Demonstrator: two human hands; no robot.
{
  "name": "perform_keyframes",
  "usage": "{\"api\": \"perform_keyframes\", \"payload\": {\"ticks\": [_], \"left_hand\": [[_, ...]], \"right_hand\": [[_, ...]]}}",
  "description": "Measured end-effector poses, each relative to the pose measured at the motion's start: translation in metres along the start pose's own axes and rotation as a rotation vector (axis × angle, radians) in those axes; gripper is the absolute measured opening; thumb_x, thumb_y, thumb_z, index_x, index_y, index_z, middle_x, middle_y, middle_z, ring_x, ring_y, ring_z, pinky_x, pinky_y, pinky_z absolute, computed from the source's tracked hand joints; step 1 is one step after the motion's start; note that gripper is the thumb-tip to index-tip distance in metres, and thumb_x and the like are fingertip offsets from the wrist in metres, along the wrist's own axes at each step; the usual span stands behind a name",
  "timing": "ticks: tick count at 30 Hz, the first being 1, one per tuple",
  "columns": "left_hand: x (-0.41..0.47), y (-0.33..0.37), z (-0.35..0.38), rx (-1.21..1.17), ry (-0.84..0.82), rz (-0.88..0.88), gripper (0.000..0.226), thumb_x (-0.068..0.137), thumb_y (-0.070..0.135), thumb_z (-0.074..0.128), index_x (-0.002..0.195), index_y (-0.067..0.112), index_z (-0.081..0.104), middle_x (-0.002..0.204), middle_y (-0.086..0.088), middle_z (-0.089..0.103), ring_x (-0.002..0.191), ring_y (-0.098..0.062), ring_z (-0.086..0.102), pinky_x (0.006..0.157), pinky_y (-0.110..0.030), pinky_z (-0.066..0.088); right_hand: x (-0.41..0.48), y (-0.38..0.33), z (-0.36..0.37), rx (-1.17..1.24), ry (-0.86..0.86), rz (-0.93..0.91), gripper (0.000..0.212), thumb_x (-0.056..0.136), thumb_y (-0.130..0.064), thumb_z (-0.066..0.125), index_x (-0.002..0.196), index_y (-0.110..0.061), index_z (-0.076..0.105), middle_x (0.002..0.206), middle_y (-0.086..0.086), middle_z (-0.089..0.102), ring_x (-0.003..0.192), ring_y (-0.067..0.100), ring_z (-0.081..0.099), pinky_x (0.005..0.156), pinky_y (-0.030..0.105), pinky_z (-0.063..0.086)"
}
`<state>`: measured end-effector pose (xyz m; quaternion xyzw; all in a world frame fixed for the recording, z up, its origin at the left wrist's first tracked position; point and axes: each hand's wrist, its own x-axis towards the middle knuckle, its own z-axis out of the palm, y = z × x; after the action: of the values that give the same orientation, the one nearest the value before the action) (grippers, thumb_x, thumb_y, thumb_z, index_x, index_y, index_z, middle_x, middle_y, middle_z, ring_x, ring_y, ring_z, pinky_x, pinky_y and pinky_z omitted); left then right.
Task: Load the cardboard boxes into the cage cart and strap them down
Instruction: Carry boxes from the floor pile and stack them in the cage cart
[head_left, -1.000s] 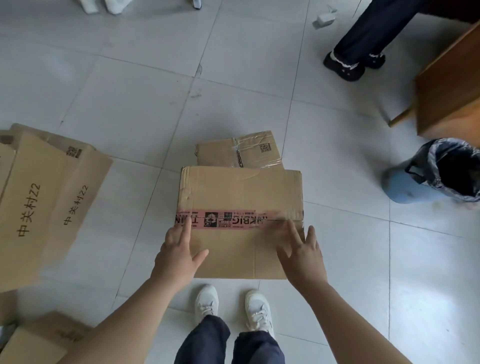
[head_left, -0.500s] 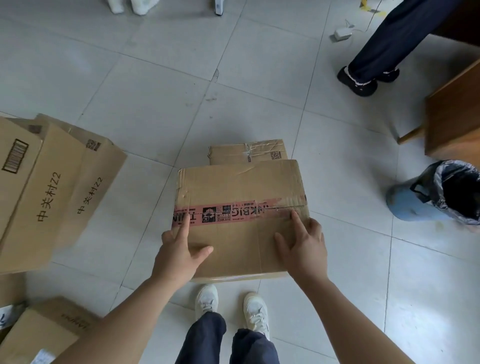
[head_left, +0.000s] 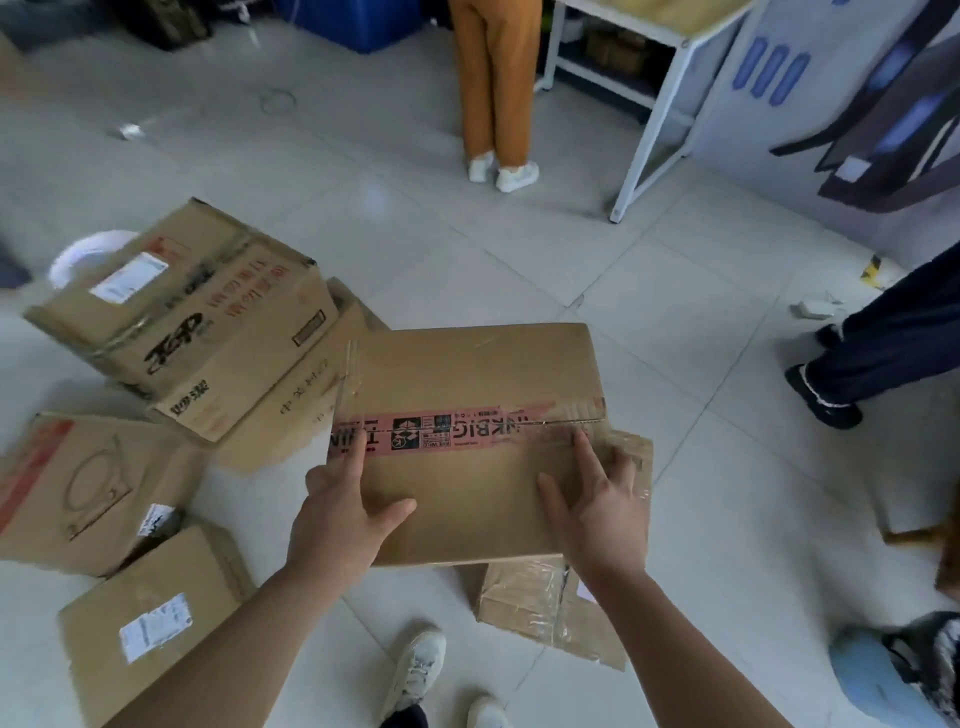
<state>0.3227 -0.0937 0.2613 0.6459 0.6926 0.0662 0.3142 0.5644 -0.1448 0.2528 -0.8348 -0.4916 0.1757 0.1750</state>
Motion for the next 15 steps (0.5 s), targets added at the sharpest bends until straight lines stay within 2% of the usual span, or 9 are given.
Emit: {"api": "perform_keyframes", "payload": {"ticks": [6, 8, 11, 15], "left_hand": [[-0.073, -0.032, -0.056, -0.144, 0.23, -0.177, 0.1, 0.077, 0.054, 0.068, 0.151, 0.034, 0.004, 0.139, -0.014, 0.033, 0.123, -0.028, 0.043, 0.096, -0.041, 0.041], [-0.1, -0.048, -0.071, -0.175, 0.316, -0.23, 0.098, 0.076, 0.053, 0.069, 0.151, 0.031, 0.008, 0.14, -0.014, 0.033, 0.123, -0.029, 0.042, 0.095, -0.04, 0.042], [-0.145, -0.074, -0.094, -0.202, 0.417, -0.323, 0.097, 0.076, 0.055, 0.067, 0.15, 0.035, 0.008, 0.142, -0.01, 0.03, 0.122, -0.029, 0.044, 0.091, -0.039, 0.044], [-0.212, -0.11, -0.12, -0.255, 0.529, -0.513, 0.095, 0.077, 0.059, 0.064, 0.149, 0.039, 0.005, 0.134, -0.01, 0.033, 0.107, -0.029, 0.056, 0.089, -0.04, 0.048]], "right_hand": [[-0.018, -0.07, -0.026, -0.04, -0.076, -0.323, 0.068, 0.09, -0.057, 0.045, 0.149, -0.035, 0.021, 0.144, 0.014, 0.028, 0.13, 0.03, 0.036, 0.098, 0.037, 0.041], [-0.03, -0.095, -0.028, -0.07, -0.106, -0.421, 0.068, 0.09, -0.058, 0.041, 0.15, -0.036, 0.017, 0.145, 0.014, 0.026, 0.129, 0.03, 0.039, 0.095, 0.036, 0.044], [-0.054, -0.135, -0.024, -0.042, -0.149, -0.568, 0.067, 0.09, -0.057, 0.043, 0.149, -0.034, 0.02, 0.144, 0.015, 0.026, 0.129, 0.031, 0.036, 0.1, 0.038, 0.041], [-0.1, -0.192, -0.013, -0.043, -0.164, -0.771, 0.067, 0.088, -0.056, 0.047, 0.147, -0.033, 0.026, 0.142, 0.016, 0.031, 0.125, 0.032, 0.04, 0.097, 0.038, 0.041]]}}
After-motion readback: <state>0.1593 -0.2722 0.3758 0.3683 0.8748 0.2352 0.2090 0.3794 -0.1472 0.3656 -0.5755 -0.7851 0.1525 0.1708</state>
